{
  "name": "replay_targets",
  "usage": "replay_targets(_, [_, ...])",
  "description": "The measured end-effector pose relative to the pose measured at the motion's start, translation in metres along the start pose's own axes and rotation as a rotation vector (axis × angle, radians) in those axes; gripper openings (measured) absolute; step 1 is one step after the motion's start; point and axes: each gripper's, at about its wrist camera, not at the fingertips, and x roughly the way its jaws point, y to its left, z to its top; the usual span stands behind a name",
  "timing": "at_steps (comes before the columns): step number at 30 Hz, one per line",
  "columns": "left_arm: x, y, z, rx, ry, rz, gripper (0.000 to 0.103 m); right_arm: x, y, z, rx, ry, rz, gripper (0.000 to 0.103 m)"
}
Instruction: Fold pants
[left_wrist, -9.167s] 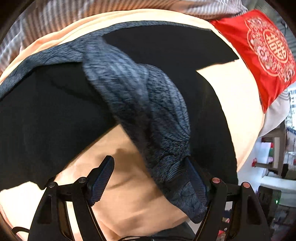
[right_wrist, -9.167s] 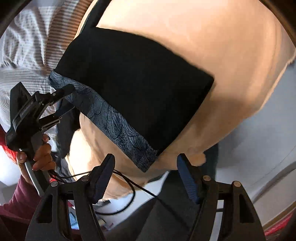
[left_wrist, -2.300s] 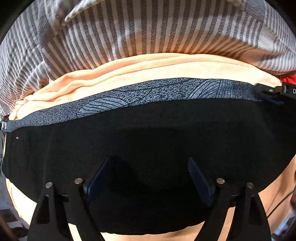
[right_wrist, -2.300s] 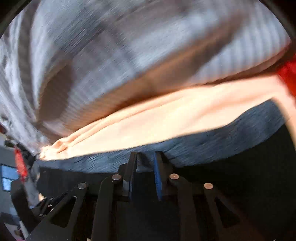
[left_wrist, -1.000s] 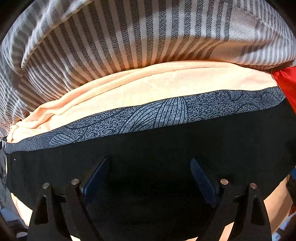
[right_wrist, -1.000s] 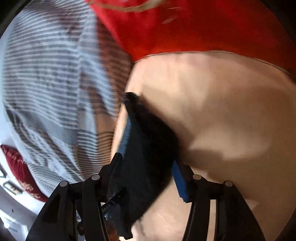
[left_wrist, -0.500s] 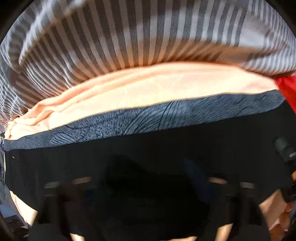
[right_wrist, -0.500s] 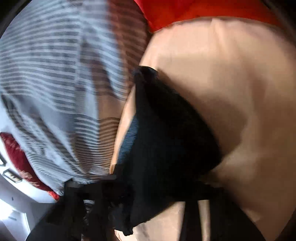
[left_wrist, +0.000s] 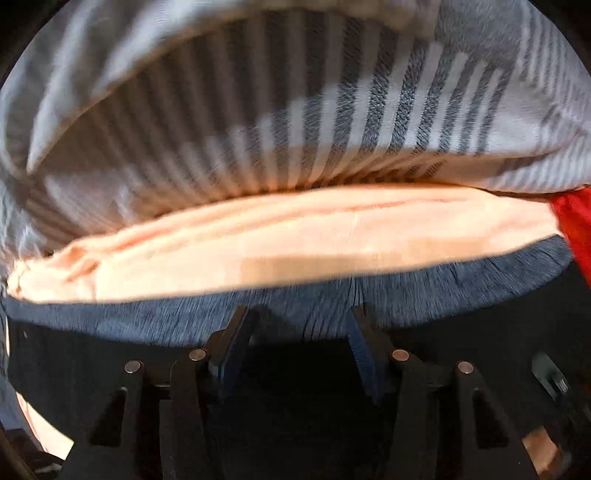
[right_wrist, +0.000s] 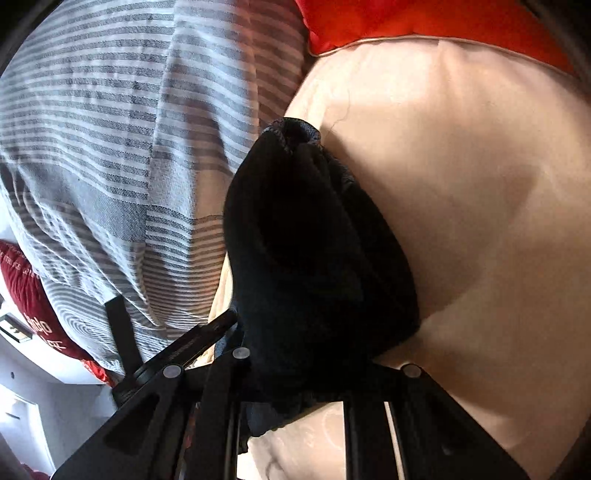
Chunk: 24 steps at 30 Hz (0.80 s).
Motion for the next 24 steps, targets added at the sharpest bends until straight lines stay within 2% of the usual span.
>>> replay_targets(4, [-0.019, 0.002, -0.038, 0.002, 0.027, -0.013, 0.056, 0.000, 0.000, 0.001, 0.017, 0.001, 0.001, 0.017])
replay_targets(8, [-0.008, -0.005, -0.063, 0.030, 0.024, 0.037, 0.056, 0.000, 0.007, 0.004, -0.006, 0.008, -0.011, 0.015])
replay_targets(10, [-0.001, -0.006, -0.074, 0.015, -0.033, 0.036, 0.056, -0.002, 0.019, 0.003, -0.032, 0.005, -0.003, 0.014])
replay_targets(12, [-0.002, -0.019, -0.082, 0.087, -0.079, 0.089, 0.056, -0.004, 0.039, 0.002, -0.079, -0.007, 0.009, 0.014])
replay_targets(13, [-0.003, -0.020, -0.083, 0.093, -0.090, 0.090, 0.056, -0.005, 0.049, 0.000, -0.098, -0.011, 0.015, 0.014])
replay_targets(19, [-0.018, 0.005, -0.099, 0.070, -0.111, 0.014, 0.056, -0.001, 0.119, -0.021, -0.283, 0.008, 0.019, 0.014])
replay_targets(22, [-0.022, 0.025, -0.097, 0.057, -0.072, -0.077, 0.056, 0.007, 0.156, -0.040, -0.385, 0.013, -0.013, 0.014])
replay_targets(24, [-0.024, 0.066, -0.095, 0.013, -0.017, -0.164, 0.056, 0.011, 0.177, -0.053, -0.446, 0.011, -0.040, 0.014])
